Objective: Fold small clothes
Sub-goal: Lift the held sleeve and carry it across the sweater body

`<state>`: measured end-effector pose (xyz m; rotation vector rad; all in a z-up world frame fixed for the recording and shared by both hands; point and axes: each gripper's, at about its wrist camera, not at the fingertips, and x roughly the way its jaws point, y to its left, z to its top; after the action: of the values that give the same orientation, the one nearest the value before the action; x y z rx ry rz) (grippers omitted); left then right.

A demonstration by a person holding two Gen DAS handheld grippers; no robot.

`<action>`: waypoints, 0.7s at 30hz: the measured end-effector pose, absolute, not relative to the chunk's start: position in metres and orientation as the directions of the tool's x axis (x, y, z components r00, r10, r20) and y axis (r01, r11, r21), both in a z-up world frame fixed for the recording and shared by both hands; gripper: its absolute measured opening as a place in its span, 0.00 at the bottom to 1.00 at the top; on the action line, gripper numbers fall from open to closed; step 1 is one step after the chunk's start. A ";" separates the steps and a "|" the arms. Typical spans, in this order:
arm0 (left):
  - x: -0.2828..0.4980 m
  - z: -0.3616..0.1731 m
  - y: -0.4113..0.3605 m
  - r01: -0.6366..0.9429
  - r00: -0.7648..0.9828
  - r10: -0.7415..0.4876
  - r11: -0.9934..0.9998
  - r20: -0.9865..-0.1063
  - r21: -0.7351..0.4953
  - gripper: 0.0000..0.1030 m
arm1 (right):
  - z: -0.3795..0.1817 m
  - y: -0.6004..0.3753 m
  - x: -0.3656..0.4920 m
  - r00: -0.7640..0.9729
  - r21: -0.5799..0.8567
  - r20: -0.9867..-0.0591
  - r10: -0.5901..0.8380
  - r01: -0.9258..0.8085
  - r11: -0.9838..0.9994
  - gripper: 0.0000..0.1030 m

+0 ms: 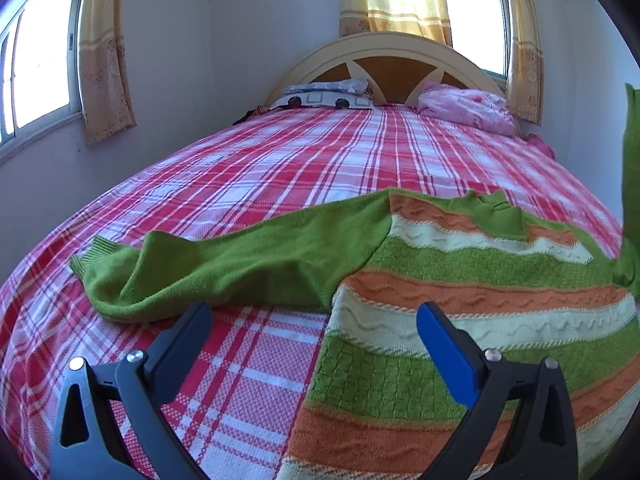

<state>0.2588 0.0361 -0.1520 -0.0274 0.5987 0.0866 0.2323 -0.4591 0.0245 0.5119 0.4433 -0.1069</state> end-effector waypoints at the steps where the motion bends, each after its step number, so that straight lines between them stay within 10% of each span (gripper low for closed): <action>1: 0.258 -0.151 0.037 -0.087 0.828 0.063 0.996 -0.557 -0.017 1.00 | 0.026 -0.451 0.238 0.900 0.448 -0.435 0.021 0.196 0.872 0.06; 21: 0.253 -0.159 0.066 -0.137 0.827 0.020 0.976 -0.562 -0.167 1.00 | -0.100 -0.297 0.344 0.772 0.450 -0.581 0.257 0.042 0.892 0.06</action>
<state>0.2526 0.0665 -0.1587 -0.2045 0.5923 0.0842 0.3444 -0.2973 -0.1003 0.4634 0.6848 0.1213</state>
